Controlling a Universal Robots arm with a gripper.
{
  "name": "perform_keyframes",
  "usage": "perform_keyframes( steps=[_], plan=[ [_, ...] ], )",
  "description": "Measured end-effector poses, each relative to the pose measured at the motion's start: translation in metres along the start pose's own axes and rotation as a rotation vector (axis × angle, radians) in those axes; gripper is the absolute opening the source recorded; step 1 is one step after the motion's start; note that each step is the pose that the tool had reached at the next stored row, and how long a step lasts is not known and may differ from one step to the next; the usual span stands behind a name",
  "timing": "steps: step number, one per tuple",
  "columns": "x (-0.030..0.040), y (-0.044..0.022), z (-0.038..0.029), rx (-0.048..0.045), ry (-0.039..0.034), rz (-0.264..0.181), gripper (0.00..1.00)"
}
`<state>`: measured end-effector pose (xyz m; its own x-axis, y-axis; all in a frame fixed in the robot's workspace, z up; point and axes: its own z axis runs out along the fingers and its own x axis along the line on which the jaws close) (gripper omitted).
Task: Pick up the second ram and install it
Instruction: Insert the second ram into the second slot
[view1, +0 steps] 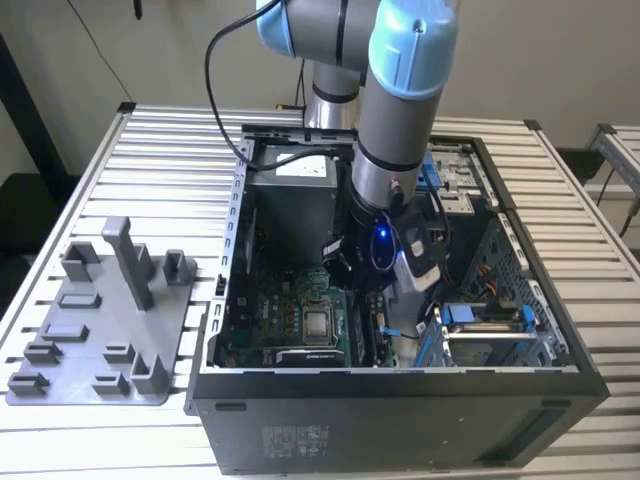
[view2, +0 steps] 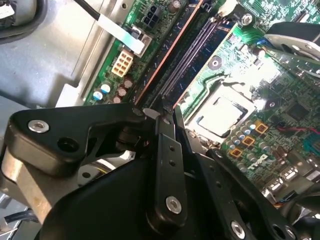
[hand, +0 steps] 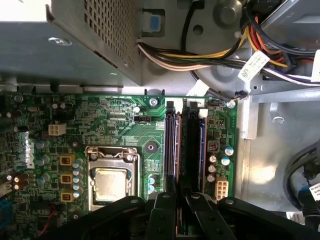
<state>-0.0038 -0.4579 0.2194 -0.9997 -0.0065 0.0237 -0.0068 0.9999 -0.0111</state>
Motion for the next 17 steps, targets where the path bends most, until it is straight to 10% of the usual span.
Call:
perform_keyframes(
  steps=[17],
  plan=[
    [0.0,-0.0004,-0.0002,0.001,0.0001,-0.007,0.14]
  ],
)
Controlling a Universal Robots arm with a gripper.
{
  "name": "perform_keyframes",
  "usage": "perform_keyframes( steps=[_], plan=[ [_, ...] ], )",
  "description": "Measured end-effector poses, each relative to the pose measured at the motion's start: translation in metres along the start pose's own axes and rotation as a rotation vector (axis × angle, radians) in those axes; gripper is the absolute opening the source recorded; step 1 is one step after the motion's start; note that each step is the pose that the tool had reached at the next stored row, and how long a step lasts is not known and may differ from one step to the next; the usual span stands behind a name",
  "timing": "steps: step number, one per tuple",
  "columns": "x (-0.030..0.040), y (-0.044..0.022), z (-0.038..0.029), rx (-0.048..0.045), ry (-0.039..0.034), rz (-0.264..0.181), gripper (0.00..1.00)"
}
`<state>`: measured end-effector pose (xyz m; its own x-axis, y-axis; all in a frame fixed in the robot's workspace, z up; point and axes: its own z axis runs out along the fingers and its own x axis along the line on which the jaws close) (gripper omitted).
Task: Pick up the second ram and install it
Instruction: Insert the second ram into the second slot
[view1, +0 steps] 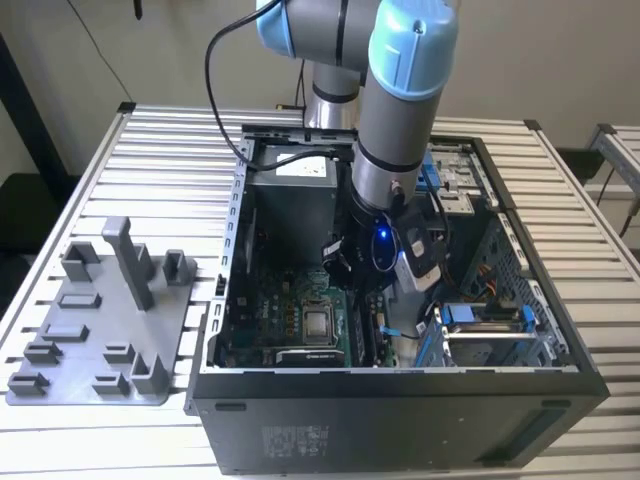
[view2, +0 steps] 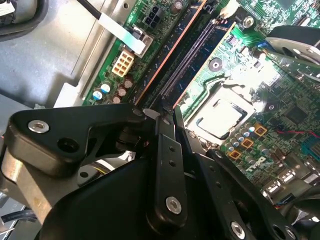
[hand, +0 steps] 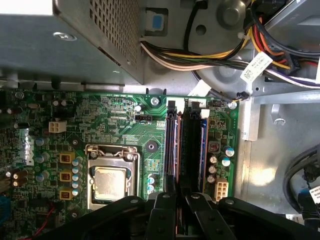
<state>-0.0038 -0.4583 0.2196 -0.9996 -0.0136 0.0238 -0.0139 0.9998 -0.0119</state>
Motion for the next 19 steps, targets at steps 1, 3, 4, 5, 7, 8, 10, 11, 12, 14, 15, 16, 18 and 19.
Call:
perform_keyframes(
  steps=[1,3,4,5,7,8,10,11,12,14,15,16,18,19],
  plan=[
    [0.0,-0.0001,0.0,0.0,0.0,0.0,0.14],
    [0.0,-0.0002,0.0001,-0.0001,0.0,0.0,0.14],
    [0.0,-0.0002,0.0001,-0.0002,0.0,0.001,0.14],
    [0.0,-0.0005,0.0001,0.0,0.0,0.002,0.14],
    [0.0,-0.0007,0.0002,-0.0003,0.0001,0.011,0.14],
    [0.0,-0.0007,0.0003,-0.0003,0.0002,0.015,0.14],
    [0.0,-0.0009,0.0003,-0.0005,0.0002,0.021,0.14],
    [0.0,-0.0009,0.0003,-0.0007,0.0002,0.024,0.14],
    [0.0,-0.001,0.0003,-0.0007,0.0003,0.027,0.14],
    [0.0,-0.0011,0.0003,-0.0008,0.0003,0.032,0.14],
    [-0.0001,-0.0012,0.0003,-0.0009,0.0004,0.037,0.14],
    [0.0,-0.0012,0.0004,-0.001,0.0005,0.042,0.14],
    [-0.0001,-0.0012,0.0004,-0.001,0.0006,0.045,0.14],
    [-0.0001,-0.0012,0.0007,-0.0012,0.0005,0.046,0.14]
  ],
)
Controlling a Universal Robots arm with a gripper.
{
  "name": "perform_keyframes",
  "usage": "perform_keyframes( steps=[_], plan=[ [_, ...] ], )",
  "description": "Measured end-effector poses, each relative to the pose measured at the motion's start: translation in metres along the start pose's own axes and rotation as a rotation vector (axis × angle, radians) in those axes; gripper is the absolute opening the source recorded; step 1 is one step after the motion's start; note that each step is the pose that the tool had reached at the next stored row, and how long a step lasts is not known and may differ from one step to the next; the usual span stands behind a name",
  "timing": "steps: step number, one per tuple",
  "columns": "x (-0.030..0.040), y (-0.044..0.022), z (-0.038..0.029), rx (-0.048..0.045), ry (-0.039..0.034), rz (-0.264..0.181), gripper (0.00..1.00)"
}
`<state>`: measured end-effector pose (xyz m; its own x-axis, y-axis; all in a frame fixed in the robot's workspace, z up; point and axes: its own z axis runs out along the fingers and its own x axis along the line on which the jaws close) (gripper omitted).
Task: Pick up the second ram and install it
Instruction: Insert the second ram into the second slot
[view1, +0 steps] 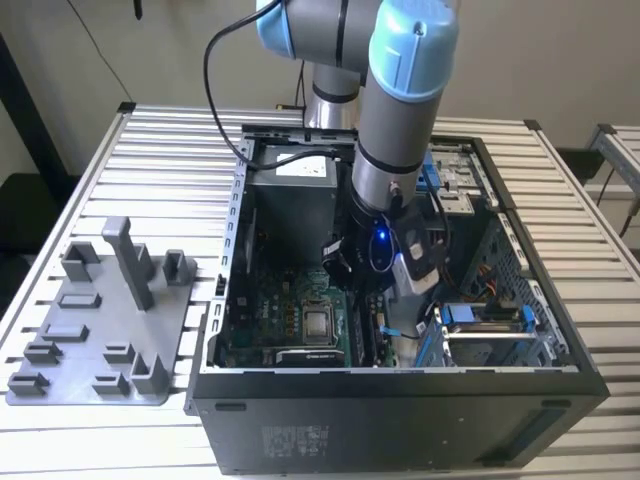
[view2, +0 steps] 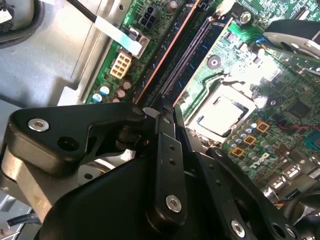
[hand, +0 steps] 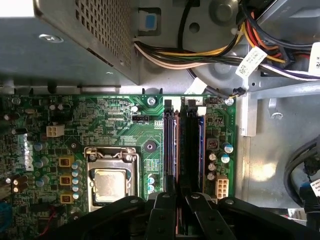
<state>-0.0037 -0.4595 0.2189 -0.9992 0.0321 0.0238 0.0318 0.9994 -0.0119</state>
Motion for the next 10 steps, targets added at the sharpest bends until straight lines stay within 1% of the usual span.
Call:
perform_keyframes(
  steps=[5,10],
  plan=[
    [-0.0001,0.0,0.0028,0.0004,0.0002,0.005,0.14],
    [-0.0001,0.0,0.003,0.0013,0.0,0.02,0.14]
  ],
)
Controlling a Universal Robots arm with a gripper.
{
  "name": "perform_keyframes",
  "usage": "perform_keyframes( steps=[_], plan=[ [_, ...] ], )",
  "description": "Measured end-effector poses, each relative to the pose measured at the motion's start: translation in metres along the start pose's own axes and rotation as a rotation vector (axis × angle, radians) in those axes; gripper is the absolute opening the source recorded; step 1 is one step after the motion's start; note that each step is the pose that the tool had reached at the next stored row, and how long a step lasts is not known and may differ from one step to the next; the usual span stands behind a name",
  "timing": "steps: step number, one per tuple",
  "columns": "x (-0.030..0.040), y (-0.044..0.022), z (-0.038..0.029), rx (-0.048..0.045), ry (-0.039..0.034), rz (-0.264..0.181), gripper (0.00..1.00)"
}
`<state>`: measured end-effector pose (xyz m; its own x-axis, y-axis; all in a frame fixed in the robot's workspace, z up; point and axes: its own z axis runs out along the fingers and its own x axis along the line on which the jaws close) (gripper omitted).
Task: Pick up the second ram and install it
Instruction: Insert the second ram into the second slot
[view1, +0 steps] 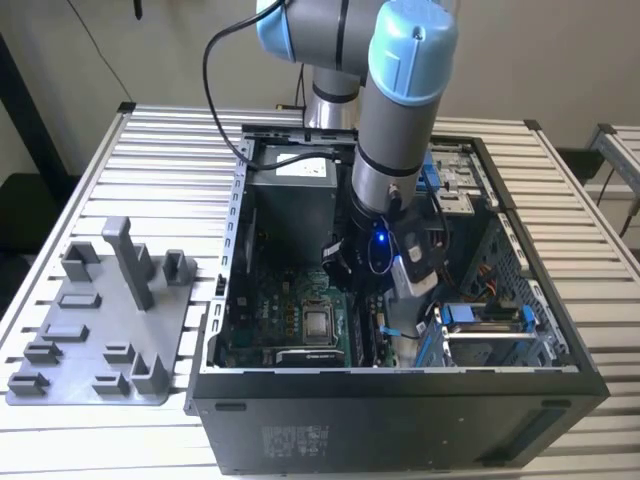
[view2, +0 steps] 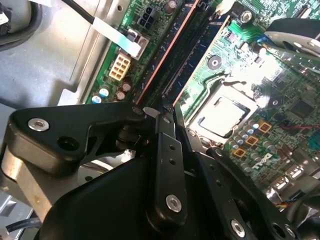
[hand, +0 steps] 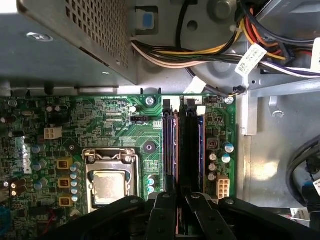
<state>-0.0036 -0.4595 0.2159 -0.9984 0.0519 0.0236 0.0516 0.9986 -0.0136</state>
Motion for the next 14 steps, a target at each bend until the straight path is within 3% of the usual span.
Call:
perform_keyframes(
  steps=[2,6,14],
  plan=[
    [0.0,0.0,0.0001,0.0014,0.0,0.002,0.14],
    [0.0,0.0002,0.0006,0.0163,-0.0006,0.003,0.14],
    [0.0,0.0005,0.0028,0.0191,-0.0007,0.003,0.14]
  ],
)
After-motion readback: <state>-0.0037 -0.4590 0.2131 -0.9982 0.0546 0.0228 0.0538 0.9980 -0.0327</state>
